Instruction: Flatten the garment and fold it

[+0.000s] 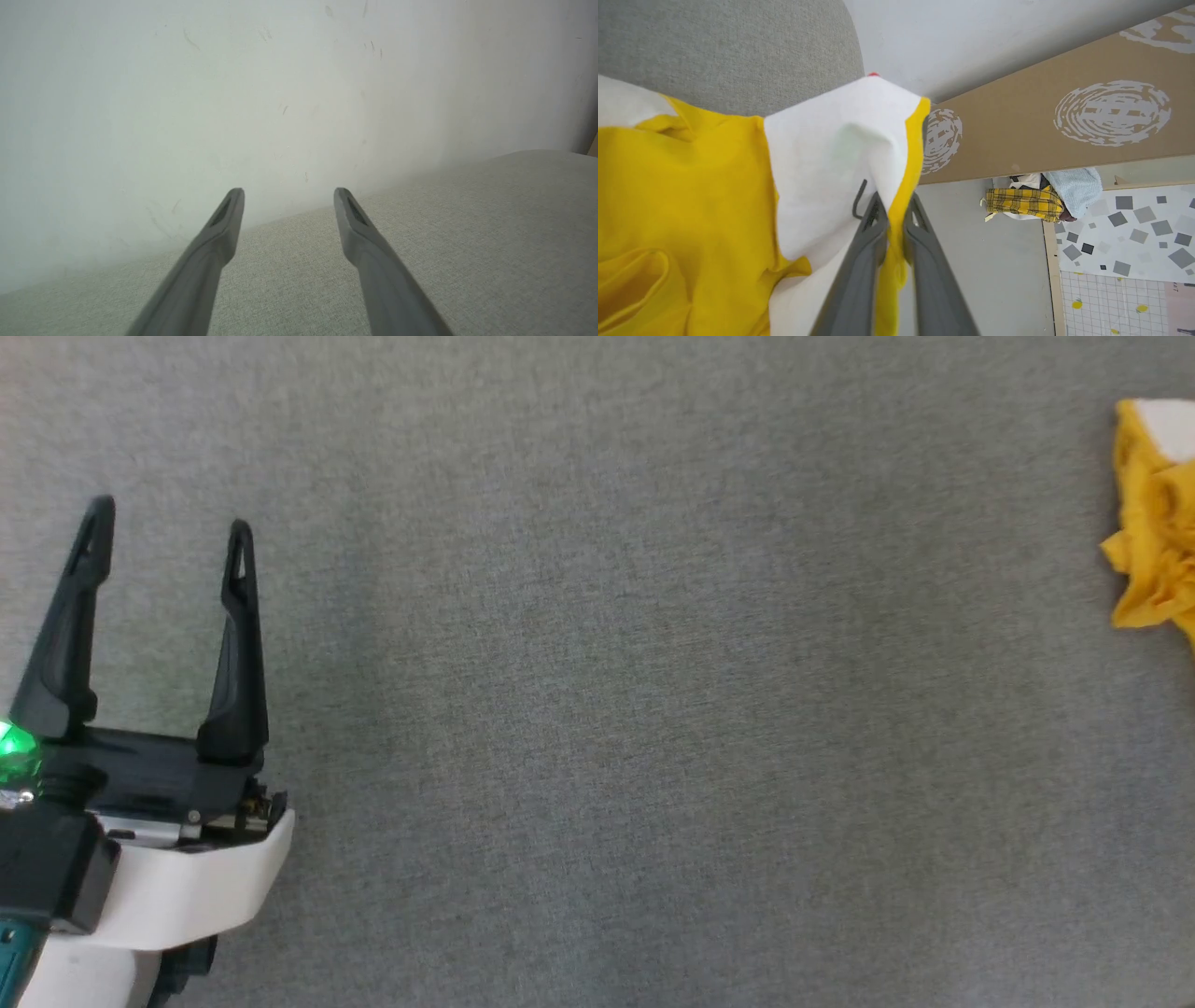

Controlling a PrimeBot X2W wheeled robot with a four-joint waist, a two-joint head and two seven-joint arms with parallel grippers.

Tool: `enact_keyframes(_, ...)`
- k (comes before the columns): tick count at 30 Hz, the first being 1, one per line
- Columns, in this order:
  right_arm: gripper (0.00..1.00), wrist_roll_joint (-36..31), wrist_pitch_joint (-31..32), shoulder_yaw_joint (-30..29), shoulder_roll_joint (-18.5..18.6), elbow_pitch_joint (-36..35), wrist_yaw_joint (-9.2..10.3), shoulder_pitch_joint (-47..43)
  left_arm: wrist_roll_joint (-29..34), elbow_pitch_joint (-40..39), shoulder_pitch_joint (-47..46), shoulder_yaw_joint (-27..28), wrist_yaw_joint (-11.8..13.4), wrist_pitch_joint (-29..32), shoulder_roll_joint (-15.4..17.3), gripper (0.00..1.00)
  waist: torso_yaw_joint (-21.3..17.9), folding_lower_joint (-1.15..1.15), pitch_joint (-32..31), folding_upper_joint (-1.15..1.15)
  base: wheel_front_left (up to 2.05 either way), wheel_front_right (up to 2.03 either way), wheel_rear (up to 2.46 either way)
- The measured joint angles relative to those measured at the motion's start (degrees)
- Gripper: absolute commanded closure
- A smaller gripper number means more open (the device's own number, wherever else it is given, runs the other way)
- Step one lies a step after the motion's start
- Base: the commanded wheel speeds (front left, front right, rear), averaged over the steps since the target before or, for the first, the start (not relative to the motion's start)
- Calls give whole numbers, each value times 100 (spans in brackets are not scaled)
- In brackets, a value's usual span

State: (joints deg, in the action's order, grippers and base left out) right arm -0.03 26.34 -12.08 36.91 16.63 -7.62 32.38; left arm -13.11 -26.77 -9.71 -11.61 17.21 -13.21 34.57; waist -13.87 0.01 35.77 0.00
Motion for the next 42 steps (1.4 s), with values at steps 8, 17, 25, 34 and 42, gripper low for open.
enact_keyframes(8, 57, -534, -183, -321, -219, 619, 1, 302, -119, -282, -232, 208, -53, -146, -265, 0, 47, 0, 497, 0, 0, 0, 0)
enact_keyframes(17, 0, -767, -478, -609, -287, 1070, 0, 392, -719, -76, -119, 338, -256, -152, -702, 0, 109, -1, 320, 0, 0, 0, 0)
enact_keyframes(25, 0, -744, -1050, -804, -512, 1084, 1, 382, -653, 360, 91, 404, -365, -152, -1117, 0, 166, -2, -211, 0, 0, 0, 0)
enact_keyframes(34, 0, -535, -1529, -423, -1631, 504, 1, -165, -713, 917, 775, 517, -615, -152, -1631, 0, 267, -2, -1222, 0, 0, 0, 0)
enact_keyframes(42, 0, -193, -1951, 88, -2514, -354, 1, -1000, -715, 1494, 1113, 547, -715, -152, -1753, 0, 439, -3, -2193, 0, 0, 0, 0)
